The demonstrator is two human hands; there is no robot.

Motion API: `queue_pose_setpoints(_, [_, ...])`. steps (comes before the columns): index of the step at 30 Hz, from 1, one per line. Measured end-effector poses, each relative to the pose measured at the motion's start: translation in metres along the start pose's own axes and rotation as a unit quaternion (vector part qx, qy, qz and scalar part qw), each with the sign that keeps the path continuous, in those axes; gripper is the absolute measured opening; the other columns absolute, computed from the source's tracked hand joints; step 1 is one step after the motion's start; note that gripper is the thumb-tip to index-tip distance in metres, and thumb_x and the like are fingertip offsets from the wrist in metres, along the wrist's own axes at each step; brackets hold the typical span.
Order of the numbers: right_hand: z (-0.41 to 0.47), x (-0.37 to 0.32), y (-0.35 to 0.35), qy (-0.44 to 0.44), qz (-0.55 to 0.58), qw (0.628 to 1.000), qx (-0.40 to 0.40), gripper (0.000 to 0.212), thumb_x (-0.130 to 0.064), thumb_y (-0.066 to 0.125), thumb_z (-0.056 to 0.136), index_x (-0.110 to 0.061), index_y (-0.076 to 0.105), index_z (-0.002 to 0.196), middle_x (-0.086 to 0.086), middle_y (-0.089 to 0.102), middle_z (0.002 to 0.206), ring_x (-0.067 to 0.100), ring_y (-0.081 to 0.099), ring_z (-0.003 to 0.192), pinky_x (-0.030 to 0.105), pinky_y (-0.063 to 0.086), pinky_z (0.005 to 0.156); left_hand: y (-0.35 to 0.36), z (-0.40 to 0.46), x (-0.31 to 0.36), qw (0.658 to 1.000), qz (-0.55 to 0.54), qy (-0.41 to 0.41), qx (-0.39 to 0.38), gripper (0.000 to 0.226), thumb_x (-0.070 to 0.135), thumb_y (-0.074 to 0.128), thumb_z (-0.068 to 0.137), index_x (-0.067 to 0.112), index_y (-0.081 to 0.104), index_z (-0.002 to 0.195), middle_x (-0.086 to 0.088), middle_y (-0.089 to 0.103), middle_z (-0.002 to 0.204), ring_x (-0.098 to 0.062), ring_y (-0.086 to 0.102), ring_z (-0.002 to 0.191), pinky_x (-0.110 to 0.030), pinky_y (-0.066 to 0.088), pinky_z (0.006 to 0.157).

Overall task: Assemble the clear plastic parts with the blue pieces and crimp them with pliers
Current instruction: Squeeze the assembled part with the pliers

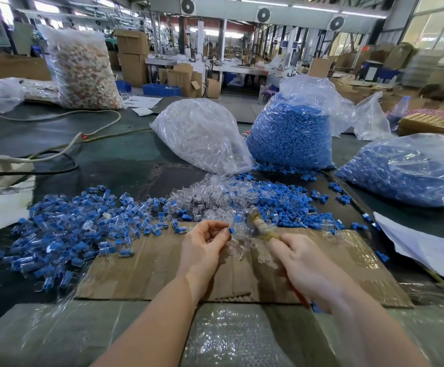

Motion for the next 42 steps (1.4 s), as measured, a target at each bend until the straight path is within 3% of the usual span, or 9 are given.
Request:
queue_pose_setpoints(4, [-0.009, -0.008, 0.01, -0.02, 0.035, 0.999, -0.028, 0.038, -0.024, 0.042, 0.098, -0.019, 0.04, 0.061, -0.008, 0.033, 0.051, 0.004, 0.03, 0.041, 0.02, 0.023, 0.042, -0.002, 0.003, -0.003, 1.0, -0.005, -0.007, 0.007, 0.01, 0.002, 0.059, 0.088, 0.008, 0.064, 0.094, -0.005, 0.066, 0.076, -0.005, 0.061, 0.059, -0.015, 0.048, 0.049])
queue_pose_setpoints(8, [-0.015, -0.011, 0.015, -0.029, 0.074, 0.995, -0.057, 0.031, -0.017, 0.051, 0.093, -0.018, 0.047, 0.062, -0.012, 0.04, 0.049, 0.004, 0.036, 0.044, 0.018, 0.027, 0.045, -0.003, 0.005, -0.004, 0.999, -0.023, -0.01, 0.025, 0.01, -0.001, 0.057, 0.087, 0.005, 0.063, 0.092, -0.007, 0.064, 0.073, -0.003, 0.059, 0.053, -0.015, 0.046, 0.045])
queue_pose_setpoints(12, [-0.02, -0.01, 0.018, -0.026, 0.078, 0.991, -0.105, 0.011, 0.0, 0.05, 0.079, -0.008, 0.058, 0.078, 0.002, 0.053, 0.066, 0.016, 0.046, 0.06, 0.028, 0.035, 0.057, -0.003, 0.006, -0.005, 0.999, -0.033, -0.013, 0.028, 0.009, -0.002, 0.057, 0.088, 0.004, 0.062, 0.092, -0.007, 0.064, 0.072, -0.004, 0.061, 0.054, -0.015, 0.048, 0.048])
queue_pose_setpoints(17, [-0.021, -0.012, 0.021, -0.014, 0.078, 0.989, -0.124, 0.033, 0.004, 0.042, 0.076, -0.011, 0.062, 0.098, 0.015, 0.064, 0.091, 0.022, 0.058, 0.074, 0.032, 0.045, 0.065, -0.005, 0.006, -0.006, 0.999, -0.026, -0.014, 0.044, 0.01, -0.001, 0.058, 0.087, 0.006, 0.064, 0.09, -0.005, 0.065, 0.07, -0.003, 0.06, 0.054, -0.015, 0.048, 0.049])
queue_pose_setpoints(23, [-0.021, -0.013, 0.02, 0.009, 0.154, 0.978, -0.142, 0.042, 0.012, 0.042, 0.075, -0.016, 0.065, 0.097, 0.0, 0.061, 0.083, 0.011, 0.057, 0.067, 0.02, 0.044, 0.053, -0.007, 0.005, -0.007, 0.998, -0.013, -0.016, 0.054, 0.009, 0.001, 0.06, 0.087, 0.008, 0.065, 0.09, -0.005, 0.065, 0.072, -0.003, 0.059, 0.056, -0.015, 0.048, 0.051])
queue_pose_setpoints(27, [-0.019, -0.015, 0.021, 0.005, 0.129, 0.982, -0.141, 0.038, 0.008, 0.043, 0.077, -0.017, 0.063, 0.099, 0.005, 0.06, 0.092, 0.015, 0.056, 0.074, 0.026, 0.045, 0.061, -0.006, 0.006, -0.006, 0.998, 0.004, -0.012, 0.055, 0.009, 0.002, 0.059, 0.088, 0.008, 0.064, 0.091, -0.006, 0.066, 0.075, -0.002, 0.06, 0.056, -0.013, 0.048, 0.051])
queue_pose_setpoints(30, [-0.018, -0.017, 0.019, 0.008, 0.128, 0.982, -0.138, 0.037, 0.005, 0.045, 0.08, -0.02, 0.062, 0.101, 0.0, 0.055, 0.096, 0.01, 0.056, 0.073, 0.019, 0.044, 0.056, -0.004, 0.006, -0.005, 0.999, 0.008, -0.013, 0.051, 0.009, 0.002, 0.059, 0.088, 0.007, 0.064, 0.093, -0.006, 0.065, 0.076, -0.001, 0.06, 0.056, -0.013, 0.048, 0.051])
queue_pose_setpoints(33, [-0.016, -0.017, 0.017, 0.011, 0.11, 0.986, -0.125, 0.04, 0.001, 0.046, 0.081, -0.023, 0.06, 0.11, -0.005, 0.048, 0.102, 0.014, 0.055, 0.086, 0.024, 0.046, 0.065, -0.003, 0.007, -0.005, 0.998, 0.008, -0.019, 0.051, 0.008, 0.002, 0.058, 0.088, 0.007, 0.063, 0.093, -0.006, 0.065, 0.076, -0.002, 0.06, 0.056, -0.013, 0.048, 0.051])
queue_pose_setpoints(42, [-0.013, -0.02, 0.018, -0.003, 0.087, 0.987, -0.137, 0.026, 0.002, 0.045, 0.079, -0.019, 0.058, 0.088, 0.002, 0.056, 0.084, 0.014, 0.05, 0.066, 0.023, 0.036, 0.054, -0.003, 0.009, -0.006, 0.998, 0.002, -0.031, 0.056, 0.008, 0.002, 0.057, 0.089, 0.005, 0.062, 0.094, -0.006, 0.062, 0.073, -0.007, 0.058, 0.059, -0.017, 0.05, 0.051])
Point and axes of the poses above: each hand's wrist, its own z-axis towards the middle knuckle, its own y-axis out of the palm, x = y × z, the point moved 5 cm from there along z, towards the middle knuckle
